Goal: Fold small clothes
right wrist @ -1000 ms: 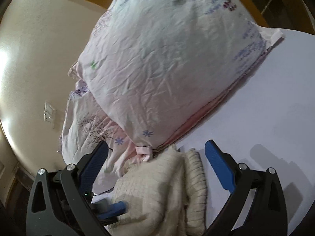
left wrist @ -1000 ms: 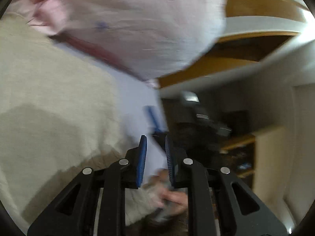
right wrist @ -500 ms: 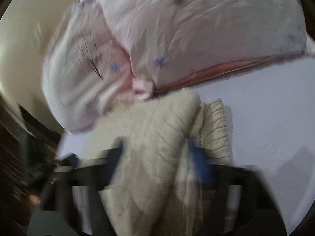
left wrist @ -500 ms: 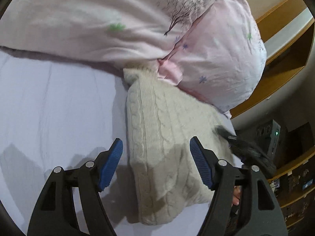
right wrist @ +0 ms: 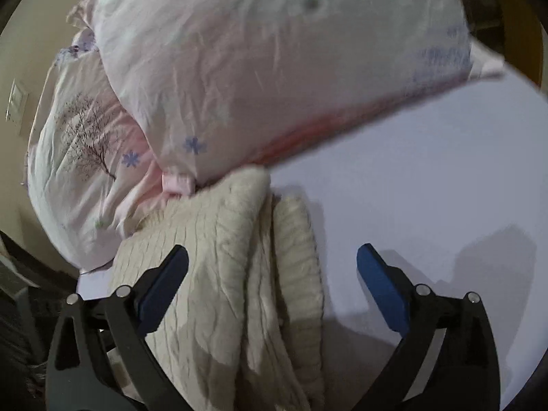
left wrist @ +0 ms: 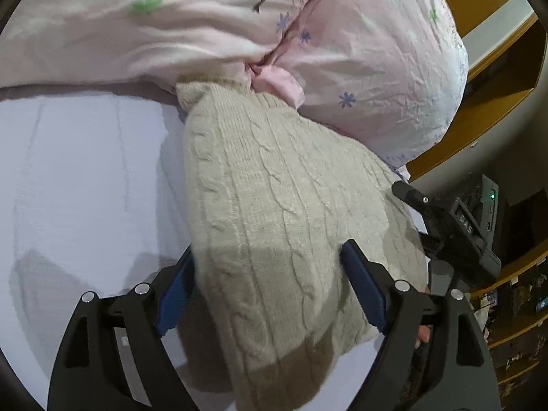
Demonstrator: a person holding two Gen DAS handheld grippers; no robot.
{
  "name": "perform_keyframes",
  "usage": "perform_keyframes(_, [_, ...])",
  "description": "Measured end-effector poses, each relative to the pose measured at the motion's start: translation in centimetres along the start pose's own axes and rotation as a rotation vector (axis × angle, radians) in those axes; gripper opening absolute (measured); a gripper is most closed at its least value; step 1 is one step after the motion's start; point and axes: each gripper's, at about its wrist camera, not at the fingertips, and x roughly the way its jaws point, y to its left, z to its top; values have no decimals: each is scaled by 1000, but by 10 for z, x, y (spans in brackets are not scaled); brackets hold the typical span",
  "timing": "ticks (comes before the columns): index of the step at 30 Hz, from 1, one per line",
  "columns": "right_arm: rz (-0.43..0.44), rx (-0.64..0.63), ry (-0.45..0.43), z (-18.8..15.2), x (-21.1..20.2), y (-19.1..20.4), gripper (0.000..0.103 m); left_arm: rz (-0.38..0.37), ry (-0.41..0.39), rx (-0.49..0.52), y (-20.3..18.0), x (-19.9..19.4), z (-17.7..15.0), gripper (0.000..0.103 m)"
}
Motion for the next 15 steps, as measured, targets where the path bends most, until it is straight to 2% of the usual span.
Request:
perform_keyframes(1, [5, -3, 28, -2, 6, 1, 99, -10, -6, -7, 0, 2, 1, 84])
perform_keyframes(2, [-29, -49, 13, -5, 6, 8, 96, -13, -15, -9, -1, 5, 2, 84])
perform_keyframes(3, [-12, -61, 24, -6, 9, 11, 81, -15, -19, -9, -1, 5, 2, 79])
perform_keyframes(4, [17, -64, 31, -9, 12, 12, 60, -13, -17, -16, 0, 7, 3, 67])
perform_keyframes(5, [44, -81, 21, -12, 9, 16, 52, -15, -14, -26, 2, 8, 4, 61])
perform_keyframes(6, [59, -95, 15, -13, 6, 18, 44, -27, -11, -27, 3, 6, 5, 48])
perform_keyframes(7, [114, -91, 17, -16, 4, 19, 39, -42, -11, -21, 4, 1, 6, 42])
perform_keyframes(10, [316, -60, 80, -24, 7, 25, 34, -36, -15, 34, 7, -31, -3, 41])
perform_keyframes(11, [340, -75, 106, -29, 11, 32, 34, -23, -29, 48, 9, -42, -9, 41])
perform_keyframes(12, [346, -106, 132, -35, 17, 43, 34, -6, -46, 63, 14, -56, -16, 41])
perform_keyframes(14, [301, -207, 171, -49, 27, 69, 40, 54, -63, 89, 25, -76, -28, 43])
perform_keyframes(15, [259, -245, 165, -52, 28, 79, 48, 90, -59, 102, 31, -81, -31, 47])
